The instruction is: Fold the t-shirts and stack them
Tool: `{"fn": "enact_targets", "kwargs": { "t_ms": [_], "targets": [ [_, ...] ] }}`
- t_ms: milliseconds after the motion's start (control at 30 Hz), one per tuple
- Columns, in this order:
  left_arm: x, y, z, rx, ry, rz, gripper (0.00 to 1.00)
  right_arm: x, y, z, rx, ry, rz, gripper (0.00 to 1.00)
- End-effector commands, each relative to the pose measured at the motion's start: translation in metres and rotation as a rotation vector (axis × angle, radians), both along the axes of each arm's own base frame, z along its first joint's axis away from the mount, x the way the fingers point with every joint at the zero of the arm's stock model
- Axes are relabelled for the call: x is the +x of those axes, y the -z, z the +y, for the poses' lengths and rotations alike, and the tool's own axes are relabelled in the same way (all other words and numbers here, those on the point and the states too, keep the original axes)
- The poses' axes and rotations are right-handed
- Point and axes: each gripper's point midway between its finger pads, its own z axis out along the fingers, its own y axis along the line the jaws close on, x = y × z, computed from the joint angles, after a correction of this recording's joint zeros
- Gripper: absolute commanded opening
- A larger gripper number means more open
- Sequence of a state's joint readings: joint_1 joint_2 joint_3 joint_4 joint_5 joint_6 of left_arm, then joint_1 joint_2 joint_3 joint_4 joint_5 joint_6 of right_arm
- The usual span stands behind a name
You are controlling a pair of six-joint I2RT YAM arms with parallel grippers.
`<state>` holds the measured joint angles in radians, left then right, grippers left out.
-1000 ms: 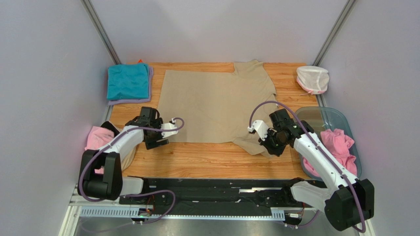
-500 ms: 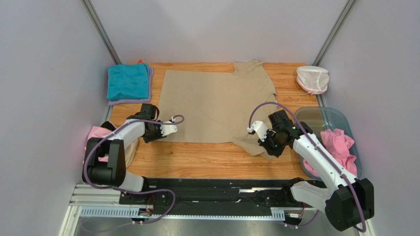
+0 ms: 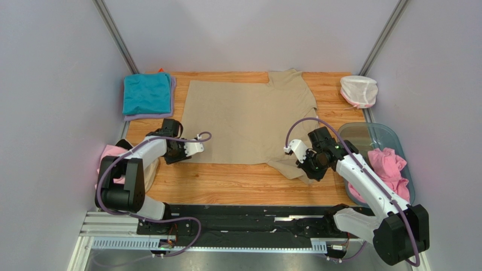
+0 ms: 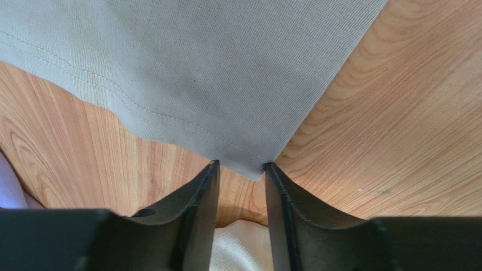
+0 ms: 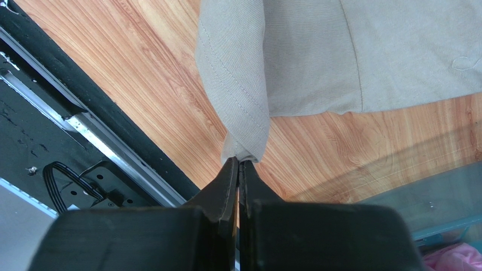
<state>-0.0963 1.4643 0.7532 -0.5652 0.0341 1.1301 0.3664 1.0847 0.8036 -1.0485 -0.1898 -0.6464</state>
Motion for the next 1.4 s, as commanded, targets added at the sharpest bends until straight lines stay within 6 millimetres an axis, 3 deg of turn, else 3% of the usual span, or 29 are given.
{"fn": "enact_targets", "kwargs": {
  "t_ms": [0, 200, 433, 533, 733, 767, 833, 1000, 1367],
  "targets": [
    [-0.003, -0.006, -0.008, -0.055, 0.007, 0.002, 0.47, 0.009, -0.003, 0.004, 0.010, 0.011, -0.032, 0.00],
    [-0.005, -0.013, -0.010, -0.067, 0.017, 0.000, 0.57, 0.010, -0.004, 0.004, 0.008, 0.012, -0.039, 0.00],
    [-0.011, -0.001, -0.010, -0.060, 0.019, 0.054, 0.59, 0.010, -0.006, 0.004, 0.013, 0.016, -0.052, 0.00],
    [-0.010, 0.005, -0.009, -0.054, 0.019, 0.077, 0.51, 0.009, -0.008, 0.005, 0.020, 0.017, -0.056, 0.00],
    [-0.008, 0.013, -0.008, -0.051, 0.005, 0.116, 0.24, 0.007, -0.007, 0.001, 0.007, 0.021, -0.064, 0.00],
    [-0.008, 0.012, -0.009, -0.054, 0.007, 0.116, 0.11, 0.008, -0.007, 0.001, 0.006, 0.020, -0.065, 0.00],
    [-0.009, 0.011, -0.011, -0.063, 0.002, 0.115, 0.00, 0.008, -0.007, 0.000, 0.002, 0.021, -0.065, 0.00],
    [-0.011, 0.002, -0.013, -0.080, -0.019, 0.092, 0.00, 0.014, -0.013, 0.003, 0.011, 0.023, -0.089, 0.00],
    [0.000, -0.044, -0.019, -0.131, -0.053, -0.025, 0.00, 0.061, -0.069, 0.001, -0.038, 0.034, -0.249, 0.00]
  ]
}}
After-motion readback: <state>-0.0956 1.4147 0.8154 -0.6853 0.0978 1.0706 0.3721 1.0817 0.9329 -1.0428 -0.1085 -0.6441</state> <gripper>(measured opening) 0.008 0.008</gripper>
